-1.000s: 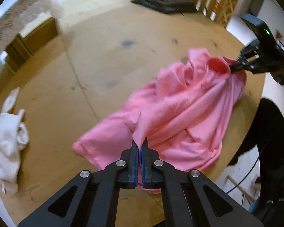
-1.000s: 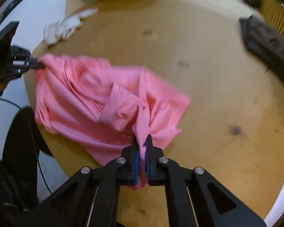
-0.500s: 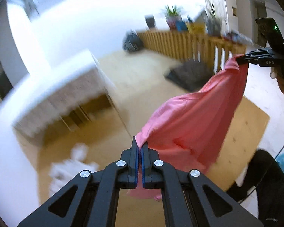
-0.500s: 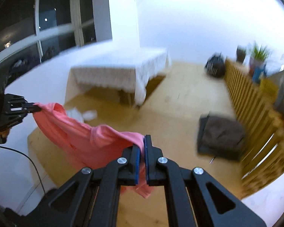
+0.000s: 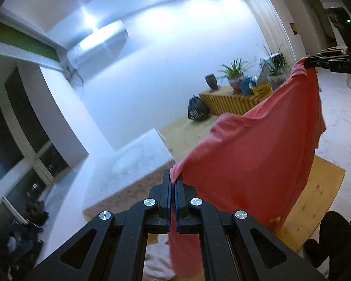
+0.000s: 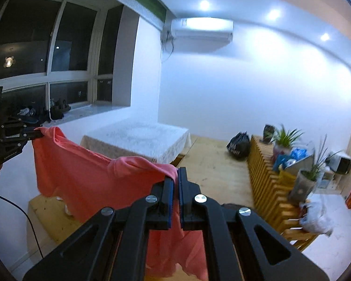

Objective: Fold clothes
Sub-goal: 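Lift the pink shirt high with both grippers to shake it out, then lay the pink shirt flat on the table and open both grippers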

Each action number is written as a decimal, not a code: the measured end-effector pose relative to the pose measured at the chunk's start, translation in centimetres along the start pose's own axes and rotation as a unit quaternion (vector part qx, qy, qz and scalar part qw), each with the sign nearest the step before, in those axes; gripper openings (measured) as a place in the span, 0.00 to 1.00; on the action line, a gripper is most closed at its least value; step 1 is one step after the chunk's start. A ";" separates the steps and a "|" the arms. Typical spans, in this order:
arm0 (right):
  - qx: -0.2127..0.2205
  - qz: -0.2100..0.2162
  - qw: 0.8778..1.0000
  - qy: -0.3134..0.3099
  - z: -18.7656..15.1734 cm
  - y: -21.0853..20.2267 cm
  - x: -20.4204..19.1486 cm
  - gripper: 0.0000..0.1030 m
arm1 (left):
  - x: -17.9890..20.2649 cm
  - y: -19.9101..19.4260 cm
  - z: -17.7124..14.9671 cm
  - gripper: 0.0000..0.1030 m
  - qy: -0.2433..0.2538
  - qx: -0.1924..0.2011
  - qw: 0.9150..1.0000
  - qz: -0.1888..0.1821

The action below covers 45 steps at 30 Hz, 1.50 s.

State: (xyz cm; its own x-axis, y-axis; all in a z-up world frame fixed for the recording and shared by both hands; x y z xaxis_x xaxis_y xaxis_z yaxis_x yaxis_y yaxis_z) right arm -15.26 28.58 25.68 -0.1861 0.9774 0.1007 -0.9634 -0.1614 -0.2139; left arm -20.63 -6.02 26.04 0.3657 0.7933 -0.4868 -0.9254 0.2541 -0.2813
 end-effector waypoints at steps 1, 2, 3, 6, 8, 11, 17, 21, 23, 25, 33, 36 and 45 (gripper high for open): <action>0.002 -0.003 1.000 -0.001 0.5 -0.6 0.0 0.03 | -0.1 -0.6 0.4 0.01 0.003 0.003 1.000 0.003; 0.005 -0.007 1.000 -0.003 1.0 -1.2 0.1 0.03 | -0.2 -1.1 0.8 0.01 0.007 0.005 1.000 0.006; 0.007 -0.010 1.000 -0.004 1.5 -1.7 0.1 0.03 | -0.4 -1.6 1.3 0.01 0.011 0.008 1.000 0.009; 0.006 -0.019 1.000 -0.010 1.8 -1.2 0.2 0.03 | -0.9 -2.1 2.2 0.01 0.016 0.010 1.000 0.015; 0.006 -0.026 1.000 -0.014 2.0 -0.8 0.3 0.03 | -1.3 -1.4 2.5 0.01 0.017 0.008 1.000 0.017; -0.014 -0.031 0.999 -0.009 0.3 3.1 1.1 0.03 | -1.2 1.5 1.8 0.01 0.022 -0.008 1.000 0.014; -0.107 -0.030 0.994 0.022 -9.1 16.9 3.9 0.03 | 0.6 12.9 -3.9 0.01 0.017 -0.073 0.997 -0.016; -0.177 -0.032 0.982 0.049 -18.2 26.9 5.7 0.03 | 3.1 24.2 -10.6 0.01 0.005 -0.134 0.990 -0.048; -0.211 -0.039 0.975 0.054 -23.0 32.1 6.6 0.03 | 4.9 30.1 -14.5 0.01 0.000 -0.166 0.984 -0.065; -0.242 -0.047 0.968 0.054 -27.6 37.1 7.5 0.03 | 6.5 35.6 -18.2 0.01 0.000 -0.192 0.979 -0.074; -0.361 -0.072 0.926 0.078 -42.6 50.6 10.3 0.11 | 12.3 53.4 -31.1 0.10 -0.039 -0.296 0.950 -0.095; -0.378 -0.075 0.915 0.117 -43.9 50.7 11.7 0.17 | 12.2 56.1 -34.1 0.10 -0.042 -0.329 0.940 -0.077; -0.344 -0.057 0.932 0.098 -44.6 38.9 11.9 0.50 | 16.8 45.2 -38.5 0.13 -0.069 -0.338 0.923 -0.169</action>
Point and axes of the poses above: each gripper's, at about its wrist camera, not at the fingertips, and y roughly the way its jaws point, x to its right, z to its top, the point moved 9 cm from there along y, roughly the way its jaws point, and after that the axes turned 5 degrees about x, right-handed, at the moved point
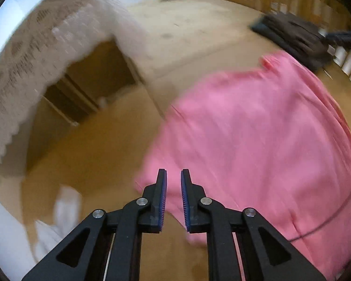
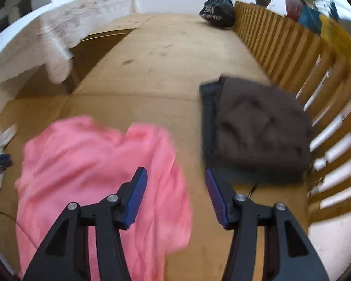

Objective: Fold clothes
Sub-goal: 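Lay the pink shirt flat on the table and open both grippers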

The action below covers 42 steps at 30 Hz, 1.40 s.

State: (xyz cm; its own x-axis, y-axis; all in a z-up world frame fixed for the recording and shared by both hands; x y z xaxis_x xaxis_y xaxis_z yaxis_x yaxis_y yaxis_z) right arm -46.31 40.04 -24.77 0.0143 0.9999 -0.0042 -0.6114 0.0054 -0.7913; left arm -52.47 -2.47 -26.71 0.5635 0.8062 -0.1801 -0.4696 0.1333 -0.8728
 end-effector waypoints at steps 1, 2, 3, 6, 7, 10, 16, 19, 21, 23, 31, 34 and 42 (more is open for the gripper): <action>-0.018 0.027 0.999 -0.003 -2.3 -0.2 -0.9 0.50 | 1.4 0.0 -1.8 0.13 0.001 -0.008 1.000 -0.021; -0.042 0.049 0.998 -0.014 -5.3 -0.1 -2.2 0.46 | 2.4 0.0 -3.1 0.13 0.003 -0.016 0.999 -0.033; -0.055 0.051 0.997 -0.026 -7.1 0.2 -2.9 0.38 | 3.4 0.2 -4.1 0.13 0.010 -0.023 0.999 -0.040; -0.084 0.041 0.993 -0.067 -11.0 2.0 -4.6 0.33 | 5.0 1.6 -5.5 0.13 0.023 -0.036 0.998 -0.039; -0.093 0.035 0.993 -0.067 -11.5 2.8 -4.6 0.33 | 4.8 2.0 -5.5 0.13 0.015 -0.039 0.998 -0.037; -0.118 0.022 0.991 -0.053 -11.8 5.0 -3.5 0.33 | 4.1 3.1 -5.3 0.13 -0.009 -0.045 0.998 -0.035; -0.100 -0.006 0.994 -0.053 -8.7 7.1 -0.5 0.38 | 1.3 3.9 -3.4 0.13 -0.018 -0.031 0.999 -0.005; -0.082 -0.042 0.994 -0.055 -6.0 8.6 1.2 0.40 | -0.3 4.7 -1.7 0.16 -0.014 -0.025 0.999 0.029; -0.079 -0.053 0.995 -0.027 -4.8 8.3 2.1 0.40 | -1.7 4.6 -0.6 0.17 -0.023 -0.020 0.998 0.055; -0.060 -0.031 0.998 0.014 -4.2 6.0 2.5 0.40 | -2.9 3.3 0.3 0.17 -0.036 -0.011 0.997 0.071; -0.051 0.048 0.997 0.028 -13.9 -8.0 1.0 0.42 | 1.6 -11.2 -6.8 0.17 -0.026 0.027 0.999 0.012; -0.066 0.049 0.996 0.041 -19.3 -12.1 0.8 0.48 | 5.0 -14.9 -11.3 0.23 -0.035 0.019 0.999 -0.027; -0.089 0.039 0.995 0.034 -26.6 -13.4 -3.0 0.48 | 17.6 -15.2 -19.3 0.26 -0.052 -0.032 0.990 -0.124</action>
Point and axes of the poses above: each gripper's, at about its wrist camera, not at the fingertips, and y roughly the way its jaws point, x to its right, z to its top, the point moved 9 cm from there along y, roughly the way its jaws point, and after that the axes turned 5 degrees about x, right-handed, at the moved point
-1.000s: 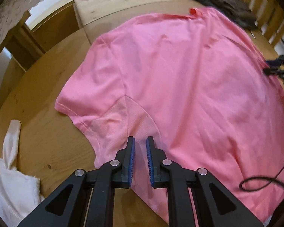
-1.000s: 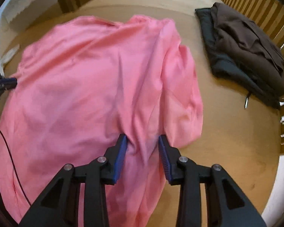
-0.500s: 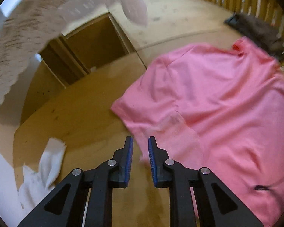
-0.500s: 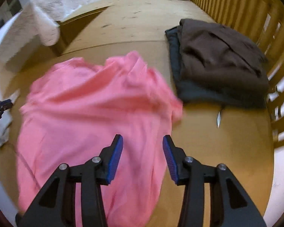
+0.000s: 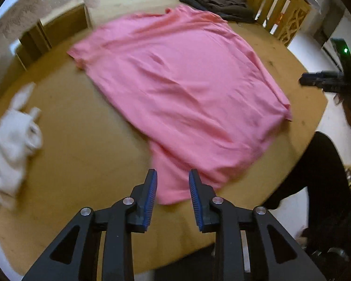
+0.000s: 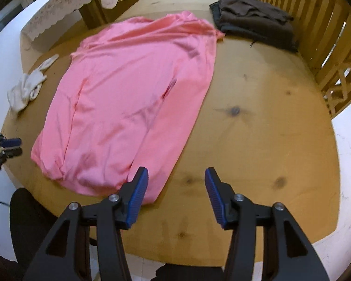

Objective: Fold clothes
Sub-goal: 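Lay the pink shirt flat on the table and open both grippers, then grasp the shirt hem with the left gripper and pull it to straighten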

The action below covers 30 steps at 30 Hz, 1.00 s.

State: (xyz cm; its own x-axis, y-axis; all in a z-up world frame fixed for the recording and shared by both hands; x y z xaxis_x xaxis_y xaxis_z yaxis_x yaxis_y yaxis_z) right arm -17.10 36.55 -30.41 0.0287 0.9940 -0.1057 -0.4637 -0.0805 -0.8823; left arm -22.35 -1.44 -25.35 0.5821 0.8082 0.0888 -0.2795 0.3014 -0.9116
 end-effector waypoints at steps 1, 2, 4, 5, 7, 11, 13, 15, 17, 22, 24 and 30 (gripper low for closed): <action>-0.002 -0.001 1.000 -0.001 -0.6 0.3 -0.2 0.48 | 0.8 0.4 -0.3 0.26 -0.006 -0.003 1.000 -0.007; -0.007 -0.003 1.000 0.000 -1.3 0.5 -0.3 0.48 | 1.5 1.0 -0.3 0.26 -0.010 -0.004 1.000 -0.006; -0.015 0.004 1.000 0.005 -2.0 1.0 -0.5 0.48 | 2.2 2.2 -0.4 0.27 -0.014 -0.012 1.000 -0.001; -0.017 0.009 1.000 0.007 -2.3 1.1 -0.7 0.48 | 2.4 2.8 -0.3 0.27 -0.018 -0.017 1.000 -0.003; -0.015 0.015 1.000 0.009 -2.5 1.1 -0.9 0.48 | 2.7 3.8 -0.2 0.30 -0.021 -0.027 0.999 -0.003; -0.021 0.036 0.999 0.014 -2.8 1.2 -1.7 0.48 | 2.8 5.2 -0.3 0.30 -0.019 -0.040 0.999 0.018; -0.024 0.030 0.999 0.003 -3.1 1.4 -2.0 0.48 | 2.8 5.5 -0.3 0.24 -0.018 -0.042 0.999 0.021; -0.027 0.010 1.000 -0.012 -3.2 1.8 -2.1 0.49 | 2.6 5.6 -0.3 0.07 -0.016 -0.042 0.999 0.023; -0.033 0.021 0.999 -0.008 -3.3 2.1 -2.5 0.48 | 2.4 5.6 -0.3 0.03 -0.017 -0.041 0.999 0.021; -0.045 0.037 0.998 -0.010 -3.4 2.6 -3.9 0.49 | 1.8 5.0 -0.2 0.01 -0.032 -0.033 0.999 0.015; -0.049 0.042 0.998 -0.017 -3.5 3.0 -4.5 0.48 | 1.5 4.7 -0.1 0.00 -0.029 -0.030 0.999 0.014; -0.048 0.064 0.997 -0.005 -3.2 3.5 -5.5 0.06 | 0.1 3.0 0.1 0.00 -0.042 -0.013 0.999 0.007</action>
Point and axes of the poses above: each gripper's, at about its wrist camera, not at the fingertips, and y roughly the way its jaws point, x to its right, z to its top, the point moved 9 cm from there along y, roughly the way its jaws point, and after that the axes turned 5 degrees about x, right-handed, at the moved point
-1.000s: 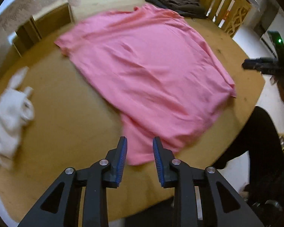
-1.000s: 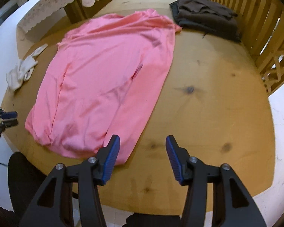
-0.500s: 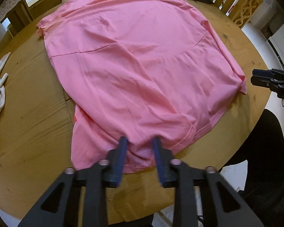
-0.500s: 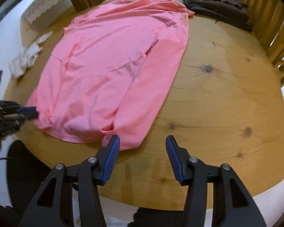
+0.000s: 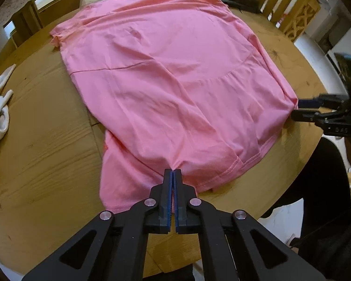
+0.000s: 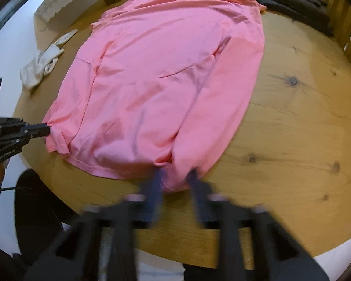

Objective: Fold clothes
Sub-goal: 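Grasp the shirt hem with the left gripper and pull it to straighten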

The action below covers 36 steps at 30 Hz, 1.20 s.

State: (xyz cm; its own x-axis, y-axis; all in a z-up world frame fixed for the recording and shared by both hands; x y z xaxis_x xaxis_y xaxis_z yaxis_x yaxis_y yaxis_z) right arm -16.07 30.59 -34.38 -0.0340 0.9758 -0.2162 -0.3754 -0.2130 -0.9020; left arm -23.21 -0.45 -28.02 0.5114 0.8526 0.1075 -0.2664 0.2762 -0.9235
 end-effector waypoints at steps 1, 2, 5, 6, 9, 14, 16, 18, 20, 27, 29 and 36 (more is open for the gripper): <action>0.003 0.001 1.000 0.006 0.1 -0.2 0.1 0.06 | -0.4 -0.5 0.0 0.00 -0.004 0.004 1.000 -0.001; 0.009 0.003 1.000 0.011 0.4 -0.7 0.3 0.06 | -0.8 -1.0 0.1 0.00 -0.007 0.009 1.000 0.000; 0.027 0.008 0.999 0.029 1.2 -2.5 1.2 0.05 | -2.4 -2.7 0.0 0.00 -0.017 0.023 1.000 0.006; 0.034 0.010 0.999 0.036 1.4 -3.2 1.4 0.05 | -3.0 -3.4 -0.1 0.00 -0.020 0.027 0.999 0.009; 0.059 0.011 0.997 0.056 2.5 -5.8 2.6 0.04 | -4.8 -5.1 -0.3 0.00 -0.032 0.042 0.998 0.021; 0.103 0.007 0.992 0.079 4.5 -10.9 4.5 0.04 | -7.1 -7.9 0.3 0.00 -0.037 0.061 0.996 0.056; 0.121 0.006 0.989 0.087 5.3 -12.8 5.2 0.04 | -7.8 -9.1 0.5 0.00 -0.039 0.068 0.995 0.064; 0.133 -0.008 0.987 0.094 5.7 -14.2 5.9 0.03 | -8.1 -9.8 0.2 0.00 -0.039 0.071 0.995 0.064; 0.137 -0.027 0.985 0.103 5.5 -15.1 7.0 0.03 | -7.9 -10.1 0.0 0.00 -0.034 0.070 0.995 0.060; 0.054 -0.088 0.981 0.162 0.2 -10.6 12.5 0.04 | -4.9 -5.8 -3.9 0.06 -0.012 0.008 1.000 0.024; 0.046 -0.088 0.981 0.168 -0.4 -9.4 12.9 0.04 | -4.1 -4.6 -4.7 0.07 -0.017 -0.004 1.000 0.011; 0.039 -0.082 0.982 0.165 -0.3 -8.1 13.1 0.04 | -1.9 -0.7 -5.5 0.28 -0.004 -0.038 0.999 0.000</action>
State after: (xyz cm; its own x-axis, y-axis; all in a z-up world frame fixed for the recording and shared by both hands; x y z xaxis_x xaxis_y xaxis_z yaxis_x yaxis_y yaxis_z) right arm -13.24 45.12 -30.05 0.3293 0.9245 -0.1919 -0.4214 -0.0380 -0.9061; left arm -19.49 -4.70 -29.58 0.5054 0.8559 0.1095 -0.2041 0.2419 -0.9486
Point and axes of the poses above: each gripper's, at about its wrist camera, not at the fingertips, and y roughly the way its jaws point, x to its right, z to its top, the point moved 9 cm from there along y, roughly the way its jaws point, and after that the axes turned 5 degrees about x, right-handed, at the moved point
